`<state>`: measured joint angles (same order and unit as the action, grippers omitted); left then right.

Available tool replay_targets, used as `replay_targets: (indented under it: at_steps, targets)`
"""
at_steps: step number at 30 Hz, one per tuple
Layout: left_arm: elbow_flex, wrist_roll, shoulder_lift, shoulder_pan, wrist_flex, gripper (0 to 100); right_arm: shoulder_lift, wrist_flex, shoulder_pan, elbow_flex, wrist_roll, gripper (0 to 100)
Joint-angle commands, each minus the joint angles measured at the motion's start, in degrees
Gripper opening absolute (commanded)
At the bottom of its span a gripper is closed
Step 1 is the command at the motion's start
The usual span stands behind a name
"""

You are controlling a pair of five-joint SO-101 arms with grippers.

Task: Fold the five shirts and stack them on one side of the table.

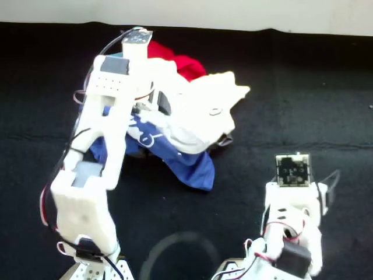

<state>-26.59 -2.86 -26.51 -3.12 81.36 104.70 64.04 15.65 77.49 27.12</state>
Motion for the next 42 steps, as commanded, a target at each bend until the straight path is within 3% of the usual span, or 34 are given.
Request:
replay_targets:
  at_steps: [1, 4, 8, 13, 18, 23, 30, 34, 38, 42]
  targets:
    - [-8.1, 0.0, -8.6, -0.3, 0.4, 30, -4.3, 2.2, 0.0, -12.3, -0.8, 37.4]
    - [-11.6, 5.2, -16.0, -0.2, 1.8, 24, -14.2, 3.5, -0.3, -22.8, -2.7, 37.4]
    - [-16.4, 9.0, -23.2, 0.3, 7.2, 0, -31.3, 5.8, -0.3, -43.0, -9.9, 37.4]
    - [-22.9, 9.0, -24.2, 6.5, 14.2, 1, -49.9, 12.6, -0.3, -67.9, -20.1, 37.4]
    - [-30.2, 9.3, -19.9, 21.5, 19.0, 1, -60.8, 16.9, -0.3, -82.7, -25.8, 37.3]
    - [-30.6, 13.1, -12.3, 40.0, 19.2, 1, -65.8, 16.8, -0.8, -85.8, -29.5, 37.3]
    - [-36.2, 22.3, -2.2, 63.6, 18.2, 1, -69.2, 17.7, -10.2, -85.4, -29.4, 37.3]
    - [-43.2, 23.6, 0.7, 74.1, 13.5, 1, -71.4, 17.7, -14.6, -85.3, -29.5, 37.3]
    - [-44.7, 23.6, 0.7, 77.7, 11.4, 1, -73.5, 17.8, -17.1, -85.3, -29.5, 37.3]
    - [-38.2, 23.6, 0.7, 75.4, 11.4, 8, -74.2, 18.0, -18.0, -85.3, -29.5, 37.3]
